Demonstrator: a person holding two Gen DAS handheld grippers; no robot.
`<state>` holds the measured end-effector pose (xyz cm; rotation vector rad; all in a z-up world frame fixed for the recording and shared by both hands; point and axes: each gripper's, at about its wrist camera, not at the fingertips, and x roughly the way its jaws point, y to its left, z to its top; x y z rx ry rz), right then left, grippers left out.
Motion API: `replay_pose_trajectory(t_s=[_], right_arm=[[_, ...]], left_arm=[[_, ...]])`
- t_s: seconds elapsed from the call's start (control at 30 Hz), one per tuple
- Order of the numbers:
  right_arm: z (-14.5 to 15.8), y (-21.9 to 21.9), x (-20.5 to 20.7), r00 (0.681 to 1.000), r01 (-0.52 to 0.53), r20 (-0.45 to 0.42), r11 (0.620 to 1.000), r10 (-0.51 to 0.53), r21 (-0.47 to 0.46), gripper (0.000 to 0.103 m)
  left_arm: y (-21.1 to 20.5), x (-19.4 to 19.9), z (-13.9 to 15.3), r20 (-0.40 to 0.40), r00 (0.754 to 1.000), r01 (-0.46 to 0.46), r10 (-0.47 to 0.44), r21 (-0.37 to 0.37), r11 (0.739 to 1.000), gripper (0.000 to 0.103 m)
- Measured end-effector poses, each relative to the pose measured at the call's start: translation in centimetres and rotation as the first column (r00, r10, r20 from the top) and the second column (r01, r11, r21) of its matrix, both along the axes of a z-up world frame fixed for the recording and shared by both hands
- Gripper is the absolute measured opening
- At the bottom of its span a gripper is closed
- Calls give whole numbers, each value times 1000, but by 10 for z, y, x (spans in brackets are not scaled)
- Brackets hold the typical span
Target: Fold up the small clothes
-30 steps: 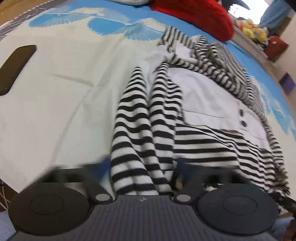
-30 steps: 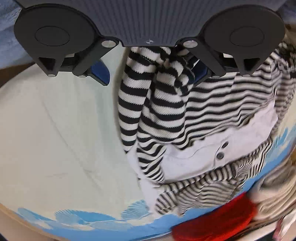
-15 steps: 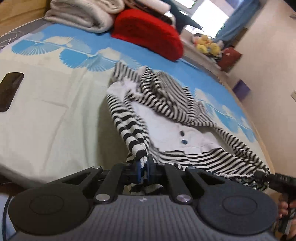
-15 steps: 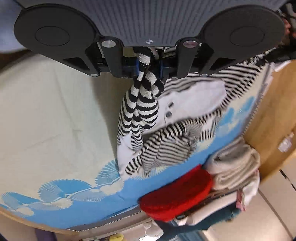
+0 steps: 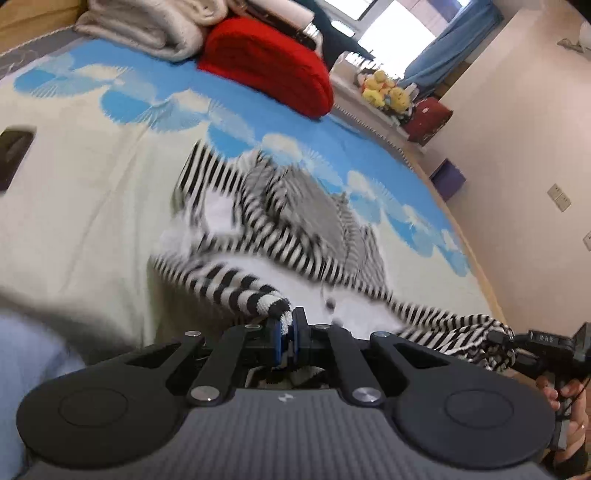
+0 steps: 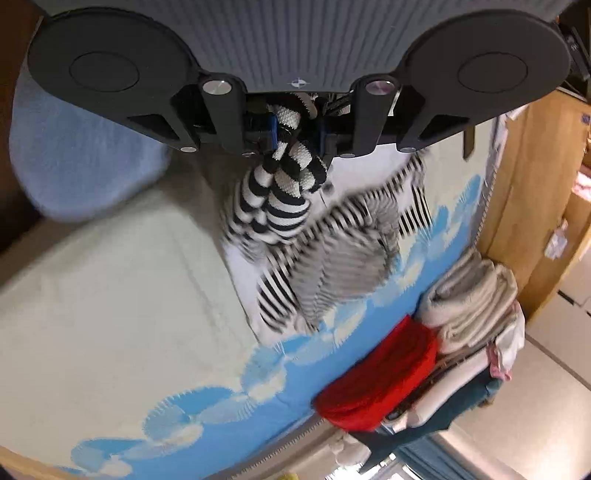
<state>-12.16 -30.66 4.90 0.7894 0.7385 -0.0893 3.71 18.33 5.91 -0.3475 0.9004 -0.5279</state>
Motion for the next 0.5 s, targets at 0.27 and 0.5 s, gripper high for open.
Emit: replay_pose_trajectory(t_s=[0.27, 0.5], right_arm=[[17, -43, 226, 998, 65, -14, 997, -65, -30, 20], [-43, -54, 384, 969, 214, -110, 974, -221, -72, 64]], left_arm=[[-55, 215, 12, 43, 996, -84, 82, 47, 995, 7], [-73, 380, -38, -50, 926, -372, 375, 69, 926, 91]])
